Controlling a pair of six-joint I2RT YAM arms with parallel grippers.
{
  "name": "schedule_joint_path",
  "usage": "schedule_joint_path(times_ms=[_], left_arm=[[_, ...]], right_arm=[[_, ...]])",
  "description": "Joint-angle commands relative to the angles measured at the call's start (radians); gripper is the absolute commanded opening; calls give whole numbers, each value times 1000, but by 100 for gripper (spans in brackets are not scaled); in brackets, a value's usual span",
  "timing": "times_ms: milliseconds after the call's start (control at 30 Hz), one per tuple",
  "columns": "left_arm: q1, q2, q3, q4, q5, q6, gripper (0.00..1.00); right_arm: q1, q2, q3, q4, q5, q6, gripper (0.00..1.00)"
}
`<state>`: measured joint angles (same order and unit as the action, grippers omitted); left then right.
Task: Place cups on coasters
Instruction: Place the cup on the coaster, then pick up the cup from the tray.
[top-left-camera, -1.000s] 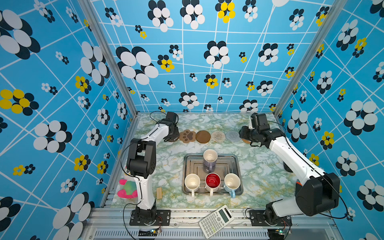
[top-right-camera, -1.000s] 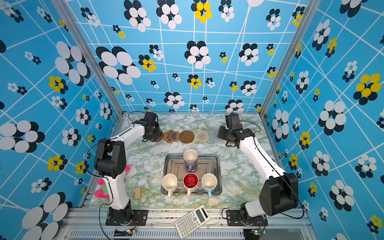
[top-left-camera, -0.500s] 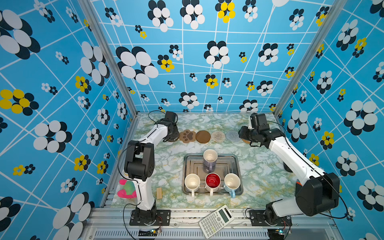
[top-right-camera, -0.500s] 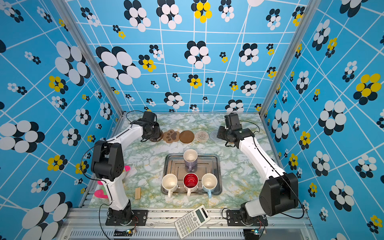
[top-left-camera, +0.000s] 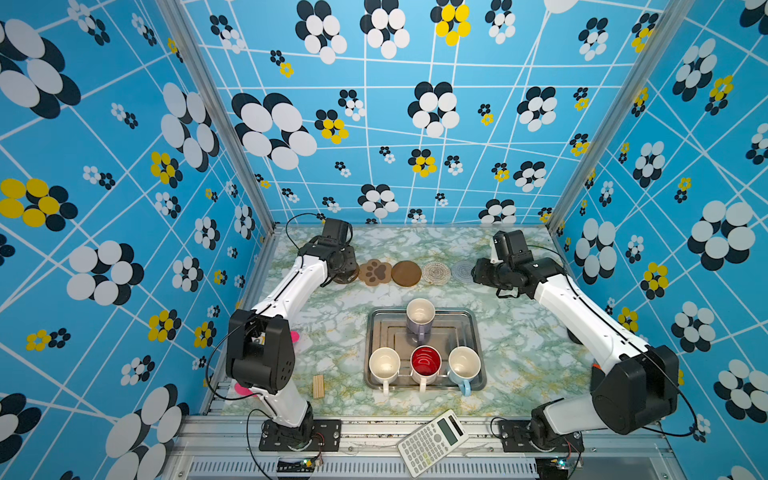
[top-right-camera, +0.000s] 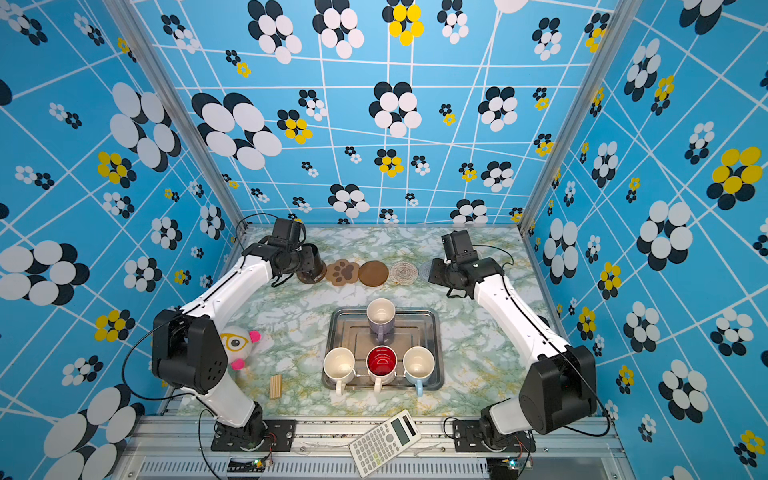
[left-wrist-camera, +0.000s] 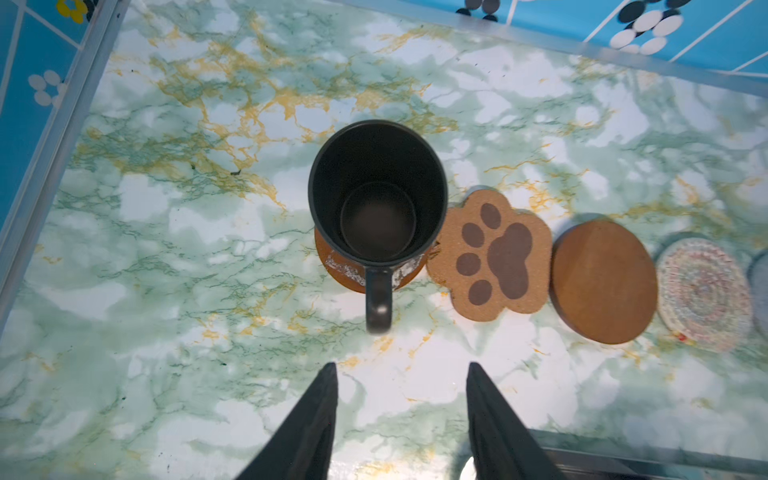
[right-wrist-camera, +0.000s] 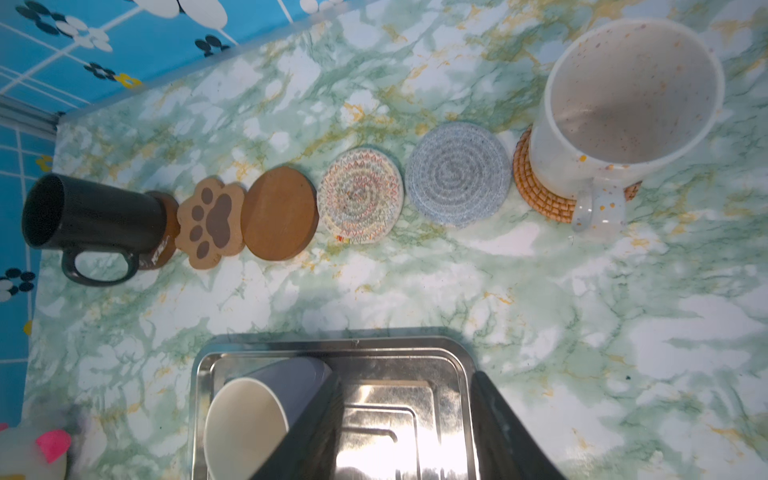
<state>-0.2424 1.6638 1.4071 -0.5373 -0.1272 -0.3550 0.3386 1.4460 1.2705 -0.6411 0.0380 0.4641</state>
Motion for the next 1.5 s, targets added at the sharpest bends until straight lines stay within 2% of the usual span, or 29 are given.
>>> schedule_joint_path(times_ms=[0,333,467,633,900,1133,1467], left_arm=[[-26,-50,-24,18,12,-9,54],[-103,-102,-48,63,20,-20,55],[-132,-98,-50,95,25,-27,55],[-162,-80,-48,117,32,-40,55],[-207,-56,-25,123,30,-39,55],[-230,-47,-21,125,29,-34,55],[-244,-41,-14,123,35,-25,56]], right_arm=[[16,-72,24,-124,-16,-39,53],[133,-204,44,-445,-52,-111,55],[187,-275,-22,-529,-128,-106,57],[276,-368,-130,-530,-214,-37,55],[449,-435,-207,-615,-218,69,50],[615,-445,-298,-547,-215,197,50],[670,-445,-402,-431,-184,336,50]])
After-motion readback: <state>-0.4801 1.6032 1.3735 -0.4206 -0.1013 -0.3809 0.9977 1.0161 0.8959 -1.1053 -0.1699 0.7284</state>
